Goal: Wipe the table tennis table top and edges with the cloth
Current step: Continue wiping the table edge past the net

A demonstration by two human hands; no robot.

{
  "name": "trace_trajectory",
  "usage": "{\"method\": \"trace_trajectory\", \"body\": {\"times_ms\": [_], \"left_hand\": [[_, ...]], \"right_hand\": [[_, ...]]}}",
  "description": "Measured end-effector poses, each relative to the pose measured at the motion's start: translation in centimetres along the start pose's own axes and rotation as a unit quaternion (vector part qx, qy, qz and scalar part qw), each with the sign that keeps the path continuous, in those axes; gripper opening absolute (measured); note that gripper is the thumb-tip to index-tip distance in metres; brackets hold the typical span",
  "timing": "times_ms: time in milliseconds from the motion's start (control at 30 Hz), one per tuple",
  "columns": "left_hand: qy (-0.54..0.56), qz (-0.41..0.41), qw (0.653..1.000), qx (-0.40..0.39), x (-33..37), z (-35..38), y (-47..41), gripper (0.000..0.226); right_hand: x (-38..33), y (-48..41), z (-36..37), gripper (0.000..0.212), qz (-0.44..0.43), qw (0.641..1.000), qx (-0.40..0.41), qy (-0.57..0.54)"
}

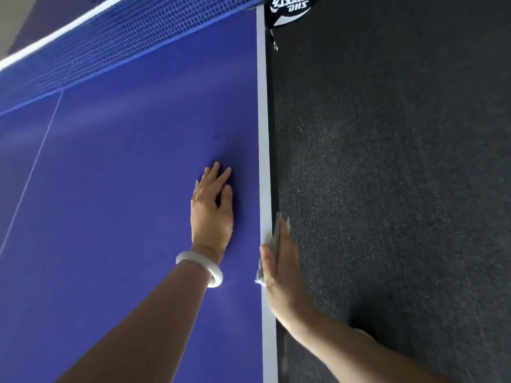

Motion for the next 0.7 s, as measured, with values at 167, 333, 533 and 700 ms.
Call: {"method": "trace_trajectory", "body": {"times_ms": [167,333,533,700], "left_hand": [[0.124,-0.063,0.989,0.043,-0.4,-1.3,0.9,0.038],[0.033,-0.017,0.999,0.014,1.1,-0.7,8.3,0.045],[-0.137,0.01,0.989,-0.049,-0.6,-1.7,20.0,0.05],[-0.175,0.015,0.983,-0.056,0.3,-1.2,20.5,0.061]], "right_hand": [[-0.4,0.1,-0.5,0.07,-0.013,0.997,0.003,0.077],[-0.4,0.0,-0.7,0.066,0.015,0.994,-0.01,0.104],[0.0,-0.3,-0.3,0.067,0.038,0.995,-0.021,0.09],[0.5,1.8,0.2,0.06,0.04,0.999,0.024,0.027]]}}
Point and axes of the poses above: each hand's wrist, its own y-axis away from the middle knuckle, its own z-axis out of the palm, x = y × z, the point moved 8 cm from there along -y, towards the middle knuckle, and after that the axes turned 11 degrees about y, right-handed, at the moved point
